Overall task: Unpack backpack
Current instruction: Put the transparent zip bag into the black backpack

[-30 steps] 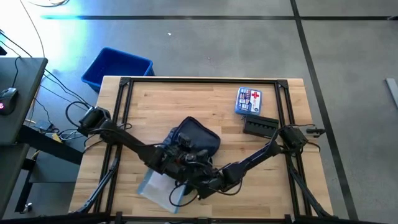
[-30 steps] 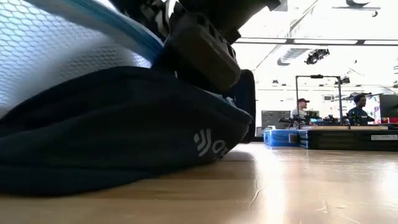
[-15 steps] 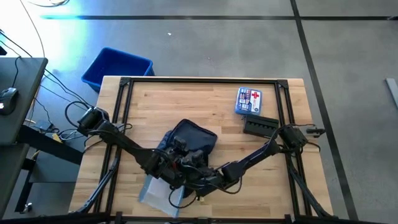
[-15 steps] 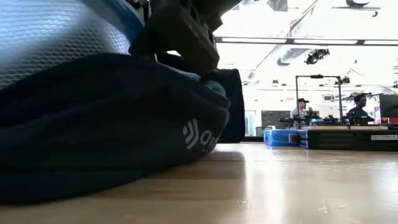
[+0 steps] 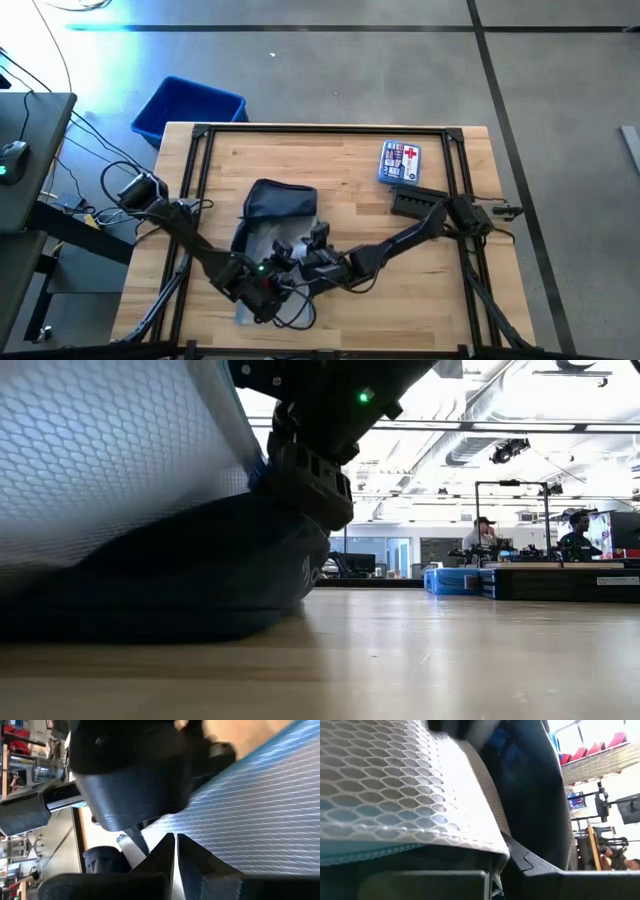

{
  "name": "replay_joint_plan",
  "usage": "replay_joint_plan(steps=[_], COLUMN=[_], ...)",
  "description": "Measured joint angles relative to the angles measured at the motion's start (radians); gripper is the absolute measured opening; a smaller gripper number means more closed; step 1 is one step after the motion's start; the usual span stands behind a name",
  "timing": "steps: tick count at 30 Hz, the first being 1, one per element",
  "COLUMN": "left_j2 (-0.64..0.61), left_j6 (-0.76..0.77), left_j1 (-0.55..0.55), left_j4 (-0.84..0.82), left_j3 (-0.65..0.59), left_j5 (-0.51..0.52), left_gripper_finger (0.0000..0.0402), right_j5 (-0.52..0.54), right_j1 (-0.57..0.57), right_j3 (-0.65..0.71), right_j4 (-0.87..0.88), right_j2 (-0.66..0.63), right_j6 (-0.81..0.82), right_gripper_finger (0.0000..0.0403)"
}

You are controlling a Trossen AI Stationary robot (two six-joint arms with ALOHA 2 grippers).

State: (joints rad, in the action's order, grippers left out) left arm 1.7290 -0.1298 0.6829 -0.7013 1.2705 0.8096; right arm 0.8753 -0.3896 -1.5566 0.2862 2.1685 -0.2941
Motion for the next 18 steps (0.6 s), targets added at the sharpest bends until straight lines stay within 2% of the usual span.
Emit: replay_joint_plan(steps=[3, 8, 11, 14, 18], left_j2=[0.000, -0.003, -0.032, -0.077, -0.147], left_j6=[0.010, 0.047, 0.110, 0.230, 0.420], left_j1=[0.015, 0.046, 0.064, 0.074, 0.064], left_j4=[-0.004, -0.018, -0.038, -0.132, -0.311], left_j3=[0.000, 0.000, 0.000, 0.001, 0.001], left_j5=[0.034, 0.149, 0.169, 0.169, 0.157], left_gripper_finger=[0.0000, 0.0000, 0.0000, 0.0000, 0.0009], right_j5=[-0.026, -0.031, -0.019, -0.014, -0.008], right_j1=[0.004, -0.005, -0.006, -0.004, -0.009], right_j3=[0.000, 0.000, 0.000, 0.000, 0.000], right_j4=[0.015, 0.045, 0.087, 0.115, 0.129], right_j2=[-0.001, -0.001, -0.001, -0.001, -0.001], right_j6=[0.014, 0.086, 0.135, 0.174, 0.190], right_gripper_finger=[0.0000, 0.0001, 0.0013, 0.0046, 0.0121])
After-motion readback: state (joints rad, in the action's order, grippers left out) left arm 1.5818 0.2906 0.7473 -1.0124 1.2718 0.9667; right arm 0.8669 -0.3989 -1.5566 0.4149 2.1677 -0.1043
